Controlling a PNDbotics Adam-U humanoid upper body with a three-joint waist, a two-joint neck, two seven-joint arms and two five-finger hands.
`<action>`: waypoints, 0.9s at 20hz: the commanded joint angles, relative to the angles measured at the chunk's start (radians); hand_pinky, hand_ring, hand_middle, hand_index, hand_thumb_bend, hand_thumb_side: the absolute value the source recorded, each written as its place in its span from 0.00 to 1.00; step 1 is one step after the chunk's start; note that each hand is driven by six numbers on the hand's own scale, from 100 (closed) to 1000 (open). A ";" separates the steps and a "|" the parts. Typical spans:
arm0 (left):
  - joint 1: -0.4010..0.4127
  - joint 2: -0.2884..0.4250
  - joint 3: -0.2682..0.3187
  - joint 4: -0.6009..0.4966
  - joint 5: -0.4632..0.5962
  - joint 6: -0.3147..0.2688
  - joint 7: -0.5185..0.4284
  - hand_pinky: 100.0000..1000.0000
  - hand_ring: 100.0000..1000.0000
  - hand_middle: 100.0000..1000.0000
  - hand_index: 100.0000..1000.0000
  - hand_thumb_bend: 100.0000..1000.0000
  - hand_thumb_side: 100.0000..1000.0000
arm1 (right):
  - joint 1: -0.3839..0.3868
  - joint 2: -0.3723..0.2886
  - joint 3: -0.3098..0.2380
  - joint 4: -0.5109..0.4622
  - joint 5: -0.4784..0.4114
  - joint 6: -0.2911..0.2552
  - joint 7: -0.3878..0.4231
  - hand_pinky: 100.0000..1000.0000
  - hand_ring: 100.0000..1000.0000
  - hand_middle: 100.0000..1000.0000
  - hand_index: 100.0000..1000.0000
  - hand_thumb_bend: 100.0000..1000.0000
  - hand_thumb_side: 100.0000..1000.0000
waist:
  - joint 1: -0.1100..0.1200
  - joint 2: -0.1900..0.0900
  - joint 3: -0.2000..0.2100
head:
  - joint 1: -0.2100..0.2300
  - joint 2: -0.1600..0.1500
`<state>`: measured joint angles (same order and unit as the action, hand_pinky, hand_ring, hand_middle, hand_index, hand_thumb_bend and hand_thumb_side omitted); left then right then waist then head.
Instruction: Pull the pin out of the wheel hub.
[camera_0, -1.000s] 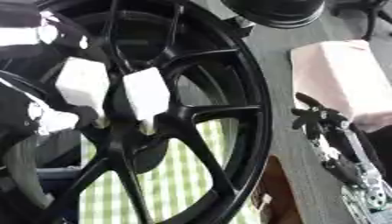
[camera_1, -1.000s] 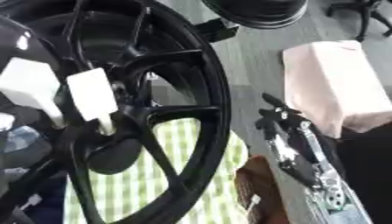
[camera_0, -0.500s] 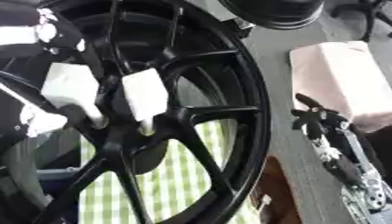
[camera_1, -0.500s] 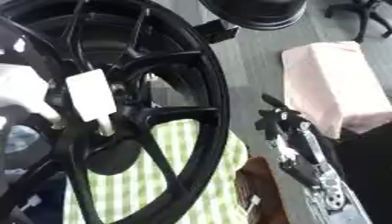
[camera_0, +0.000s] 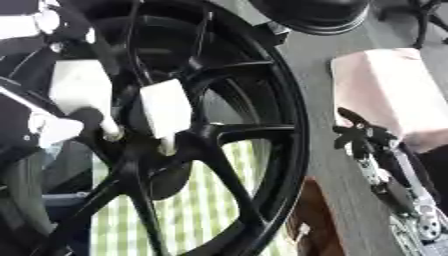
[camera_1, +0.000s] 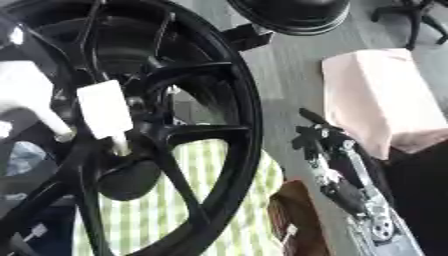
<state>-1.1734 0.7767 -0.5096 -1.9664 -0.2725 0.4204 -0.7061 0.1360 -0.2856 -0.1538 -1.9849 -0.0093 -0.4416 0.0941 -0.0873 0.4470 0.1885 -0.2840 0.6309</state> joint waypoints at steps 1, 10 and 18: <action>-0.026 0.050 0.048 -0.031 0.015 0.006 -0.018 0.56 0.17 0.00 0.18 0.19 0.03 | 0.010 -0.013 -0.009 -0.015 -0.010 -0.001 -0.007 0.84 0.97 0.43 0.54 0.00 0.62 | 0.007 -0.039 0.006 | 0.015 -0.001; 0.064 0.207 0.238 -0.034 0.104 -0.002 0.064 0.57 0.17 0.00 0.18 0.15 0.02 | 0.056 -0.019 -0.032 -0.015 -0.007 -0.027 -0.034 0.84 0.97 0.43 0.55 0.00 0.59 | 0.014 -0.084 0.058 | -0.006 0.025; 0.392 0.417 0.521 0.090 0.251 0.004 0.339 0.58 0.16 0.00 0.18 0.08 0.01 | 0.090 -0.010 -0.055 -0.015 0.009 -0.064 -0.072 0.84 0.96 0.43 0.55 0.00 0.56 | 0.000 -0.105 0.105 | -0.063 0.053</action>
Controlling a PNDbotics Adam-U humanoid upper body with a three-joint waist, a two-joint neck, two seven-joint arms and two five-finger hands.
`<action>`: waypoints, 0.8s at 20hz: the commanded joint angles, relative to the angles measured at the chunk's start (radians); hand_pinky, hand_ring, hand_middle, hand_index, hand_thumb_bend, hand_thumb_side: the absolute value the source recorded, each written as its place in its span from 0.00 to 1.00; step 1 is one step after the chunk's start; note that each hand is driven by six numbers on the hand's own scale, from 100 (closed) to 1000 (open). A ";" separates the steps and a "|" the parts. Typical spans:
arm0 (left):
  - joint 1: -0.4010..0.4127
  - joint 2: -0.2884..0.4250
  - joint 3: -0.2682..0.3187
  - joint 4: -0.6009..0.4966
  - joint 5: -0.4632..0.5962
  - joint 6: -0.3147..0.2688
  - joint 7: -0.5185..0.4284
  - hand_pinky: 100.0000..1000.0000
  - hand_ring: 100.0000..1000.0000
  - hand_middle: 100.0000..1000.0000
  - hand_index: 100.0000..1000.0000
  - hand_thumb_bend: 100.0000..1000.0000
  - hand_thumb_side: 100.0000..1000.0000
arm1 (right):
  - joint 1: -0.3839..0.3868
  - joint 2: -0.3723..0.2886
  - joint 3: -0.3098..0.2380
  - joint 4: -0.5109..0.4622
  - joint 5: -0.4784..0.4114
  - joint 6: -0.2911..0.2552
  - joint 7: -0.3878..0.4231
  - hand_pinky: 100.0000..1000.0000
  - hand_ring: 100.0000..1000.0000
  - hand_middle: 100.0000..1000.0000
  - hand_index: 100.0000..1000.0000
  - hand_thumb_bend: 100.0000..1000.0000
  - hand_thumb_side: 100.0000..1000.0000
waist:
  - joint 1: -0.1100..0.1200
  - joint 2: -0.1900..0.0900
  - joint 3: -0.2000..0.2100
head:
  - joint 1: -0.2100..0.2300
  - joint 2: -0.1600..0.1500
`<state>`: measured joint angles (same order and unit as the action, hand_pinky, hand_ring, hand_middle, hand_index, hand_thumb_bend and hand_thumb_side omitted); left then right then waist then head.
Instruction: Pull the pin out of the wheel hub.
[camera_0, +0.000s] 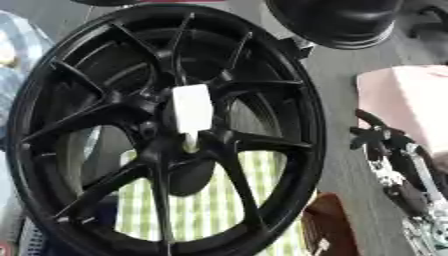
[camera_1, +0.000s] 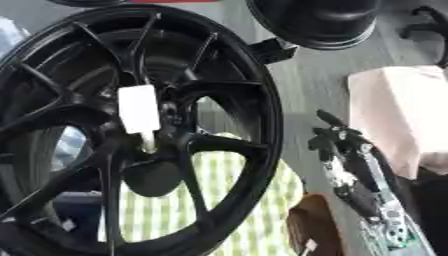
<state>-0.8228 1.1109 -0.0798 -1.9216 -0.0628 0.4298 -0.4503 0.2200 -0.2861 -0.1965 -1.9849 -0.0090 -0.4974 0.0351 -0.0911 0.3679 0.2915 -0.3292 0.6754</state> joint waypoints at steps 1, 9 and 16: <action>0.085 0.097 0.118 0.068 0.058 -0.010 0.119 0.58 0.16 0.00 0.18 0.07 0.01 | 0.007 -0.007 -0.014 -0.015 0.010 -0.011 -0.017 0.84 0.96 0.43 0.55 0.00 0.56 | 0.001 -0.026 0.006 | -0.024 0.012; 0.409 0.074 0.229 0.087 0.090 -0.045 0.329 0.63 0.25 0.10 0.28 0.05 0.01 | 0.004 0.012 -0.027 -0.015 0.011 -0.023 -0.039 0.84 0.96 0.43 0.55 0.00 0.55 | -0.020 -0.025 0.022 | -0.061 0.021; 0.573 -0.024 0.219 -0.073 0.002 -0.085 0.384 0.84 0.67 0.69 0.80 0.42 0.68 | 0.006 0.015 -0.032 -0.015 -0.005 -0.036 -0.039 0.84 0.96 0.43 0.55 0.00 0.53 | -0.034 -0.035 0.017 | -0.073 0.025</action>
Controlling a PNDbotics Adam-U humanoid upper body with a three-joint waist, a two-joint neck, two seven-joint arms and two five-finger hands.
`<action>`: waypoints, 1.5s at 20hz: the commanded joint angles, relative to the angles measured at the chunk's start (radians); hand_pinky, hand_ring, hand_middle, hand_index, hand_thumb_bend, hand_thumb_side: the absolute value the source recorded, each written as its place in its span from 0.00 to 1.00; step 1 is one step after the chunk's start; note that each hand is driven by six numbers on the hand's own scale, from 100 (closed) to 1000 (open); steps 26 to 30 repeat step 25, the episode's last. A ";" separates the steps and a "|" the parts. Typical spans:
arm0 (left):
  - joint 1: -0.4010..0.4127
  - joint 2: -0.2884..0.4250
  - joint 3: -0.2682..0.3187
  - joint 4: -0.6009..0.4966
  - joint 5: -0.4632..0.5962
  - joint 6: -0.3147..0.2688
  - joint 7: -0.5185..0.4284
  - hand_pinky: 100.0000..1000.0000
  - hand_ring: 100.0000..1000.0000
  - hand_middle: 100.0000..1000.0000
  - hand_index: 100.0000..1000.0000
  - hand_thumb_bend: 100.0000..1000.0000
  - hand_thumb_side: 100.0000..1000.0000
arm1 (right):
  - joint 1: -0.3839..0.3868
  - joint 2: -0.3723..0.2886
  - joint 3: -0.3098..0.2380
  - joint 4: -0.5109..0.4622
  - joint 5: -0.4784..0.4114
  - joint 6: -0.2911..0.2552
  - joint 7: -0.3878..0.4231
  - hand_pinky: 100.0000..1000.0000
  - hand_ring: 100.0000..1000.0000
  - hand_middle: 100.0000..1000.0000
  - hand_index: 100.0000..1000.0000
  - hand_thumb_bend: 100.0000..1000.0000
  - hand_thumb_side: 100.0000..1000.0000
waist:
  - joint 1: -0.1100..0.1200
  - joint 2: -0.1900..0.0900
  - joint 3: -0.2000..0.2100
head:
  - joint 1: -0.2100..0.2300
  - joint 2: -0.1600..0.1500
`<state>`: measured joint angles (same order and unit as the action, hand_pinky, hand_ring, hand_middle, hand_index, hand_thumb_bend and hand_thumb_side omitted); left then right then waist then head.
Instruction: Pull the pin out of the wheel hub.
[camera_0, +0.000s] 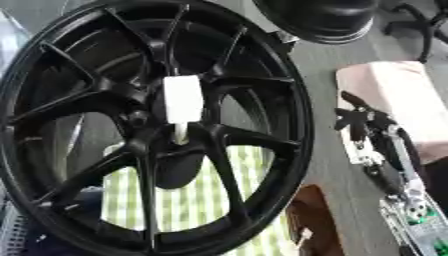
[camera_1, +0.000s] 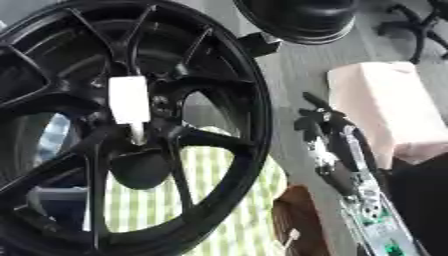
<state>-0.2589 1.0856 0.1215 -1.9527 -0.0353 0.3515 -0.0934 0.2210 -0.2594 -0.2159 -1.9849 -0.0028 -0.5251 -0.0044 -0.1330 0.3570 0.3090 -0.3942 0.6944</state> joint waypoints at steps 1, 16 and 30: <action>0.017 -0.006 0.017 -0.045 -0.032 -0.007 0.040 0.84 0.67 0.69 0.80 0.42 0.68 | 0.005 -0.012 -0.013 -0.015 -0.014 -0.009 0.000 0.84 0.96 0.43 0.55 0.00 0.53 | 0.007 -0.026 -0.001 | -0.010 0.006; -0.011 -0.137 -0.025 -0.047 0.165 -0.207 0.366 0.78 0.52 0.53 0.65 0.04 0.68 | 0.013 -0.031 -0.015 -0.015 -0.050 -0.035 0.007 0.84 0.95 0.44 0.55 0.00 0.51 | 0.007 -0.049 -0.016 | -0.008 0.002; -0.046 -0.485 -0.163 -0.047 0.030 -0.334 0.379 0.78 0.52 0.53 0.65 0.04 0.69 | -0.013 -0.053 -0.011 -0.015 -0.098 -0.041 0.026 0.84 0.95 0.44 0.55 0.00 0.50 | -0.005 -0.044 -0.035 | 0.002 -0.008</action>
